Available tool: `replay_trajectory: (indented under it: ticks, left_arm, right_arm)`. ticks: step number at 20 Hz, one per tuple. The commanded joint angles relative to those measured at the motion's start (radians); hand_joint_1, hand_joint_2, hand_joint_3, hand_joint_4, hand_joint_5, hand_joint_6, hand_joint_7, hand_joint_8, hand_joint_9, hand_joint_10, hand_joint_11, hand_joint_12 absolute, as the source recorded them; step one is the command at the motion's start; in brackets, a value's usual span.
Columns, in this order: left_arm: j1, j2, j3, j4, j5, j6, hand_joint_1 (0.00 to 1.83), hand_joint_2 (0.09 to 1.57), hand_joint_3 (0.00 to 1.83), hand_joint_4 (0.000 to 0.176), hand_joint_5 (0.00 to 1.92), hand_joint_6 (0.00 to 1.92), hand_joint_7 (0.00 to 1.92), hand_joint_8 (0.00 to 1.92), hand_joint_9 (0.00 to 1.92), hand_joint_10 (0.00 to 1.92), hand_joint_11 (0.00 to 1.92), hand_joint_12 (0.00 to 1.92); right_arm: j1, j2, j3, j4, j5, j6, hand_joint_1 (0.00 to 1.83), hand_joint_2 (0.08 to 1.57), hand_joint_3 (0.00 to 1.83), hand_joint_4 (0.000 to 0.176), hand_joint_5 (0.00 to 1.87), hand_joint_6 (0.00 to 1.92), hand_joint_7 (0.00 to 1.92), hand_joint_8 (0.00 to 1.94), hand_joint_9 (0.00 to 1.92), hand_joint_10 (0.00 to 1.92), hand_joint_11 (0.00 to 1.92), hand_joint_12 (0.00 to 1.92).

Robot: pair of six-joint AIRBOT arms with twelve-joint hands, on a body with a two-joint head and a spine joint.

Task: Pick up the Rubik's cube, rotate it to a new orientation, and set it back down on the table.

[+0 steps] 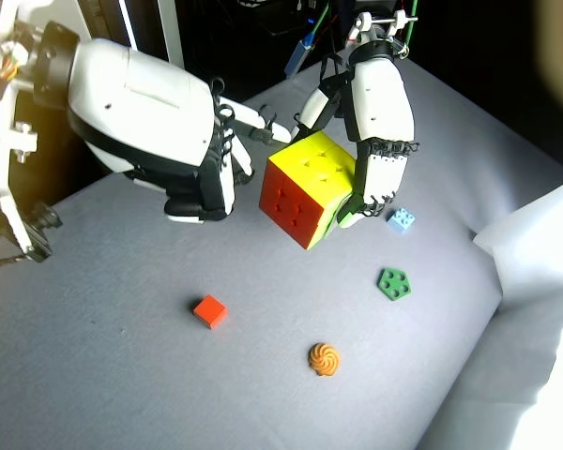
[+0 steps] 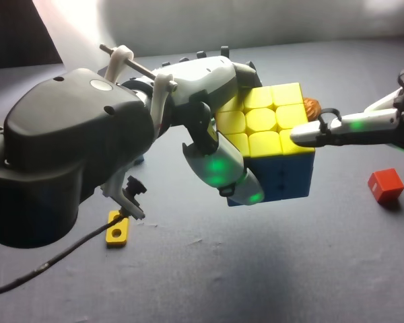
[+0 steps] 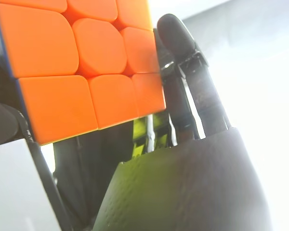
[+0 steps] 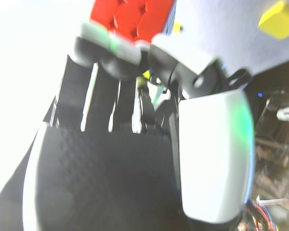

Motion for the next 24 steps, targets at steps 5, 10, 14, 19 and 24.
replay_trajectory:
  ticks: [5, 10, 14, 19, 24]
  left_arm:
    - [-0.030, -0.002, 0.005, 0.053, -0.014, -0.014, 1.36, 1.16, 0.00, 0.000, 0.91, 0.91, 0.88, 1.26, 0.75, 1.42, 0.54, 1.29]
    - [-0.032, -0.004, 0.007, 0.051, -0.015, -0.012, 1.36, 1.17, 0.00, 0.000, 0.91, 0.88, 0.87, 1.28, 0.73, 1.46, 0.47, 1.37]
    - [-0.032, -0.005, 0.008, 0.051, -0.015, -0.011, 1.36, 1.17, 0.00, 0.000, 0.89, 0.91, 0.85, 1.30, 0.73, 1.46, 0.48, 1.31]
    - [-0.034, -0.006, 0.010, 0.052, -0.015, -0.010, 1.36, 1.17, 0.00, 0.000, 0.90, 0.98, 0.87, 1.25, 0.74, 1.40, 0.47, 1.26]
    - [-0.037, -0.007, 0.013, 0.052, -0.015, -0.010, 1.37, 1.14, 0.00, 0.000, 0.92, 0.96, 0.92, 1.14, 0.79, 1.34, 0.52, 1.23]
  right_arm:
    - [-0.009, -0.008, 0.008, 0.030, -0.017, -0.011, 1.31, 0.98, 0.74, 0.154, 0.00, 0.00, 0.64, 1.82, 1.02, 1.92, 1.00, 1.92]
    - [-0.040, -0.009, 0.008, 0.030, -0.011, -0.036, 1.31, 0.98, 0.75, 0.147, 0.00, 0.00, 0.64, 1.82, 1.03, 1.92, 0.98, 1.92]
    - [-0.063, -0.010, 0.008, 0.030, -0.011, -0.049, 1.31, 0.98, 0.74, 0.163, 0.00, 0.00, 0.64, 1.82, 1.05, 1.92, 1.02, 1.92]
    - [-0.071, -0.032, 0.008, 0.030, -0.045, -0.062, 1.32, 0.96, 0.75, 0.166, 0.00, 0.00, 0.66, 1.80, 1.03, 1.92, 0.98, 1.92]
    - [-0.091, -0.065, 0.026, 0.030, -0.095, -0.072, 1.31, 0.98, 0.73, 0.176, 0.00, 0.00, 0.64, 1.82, 1.03, 1.92, 0.99, 1.92]
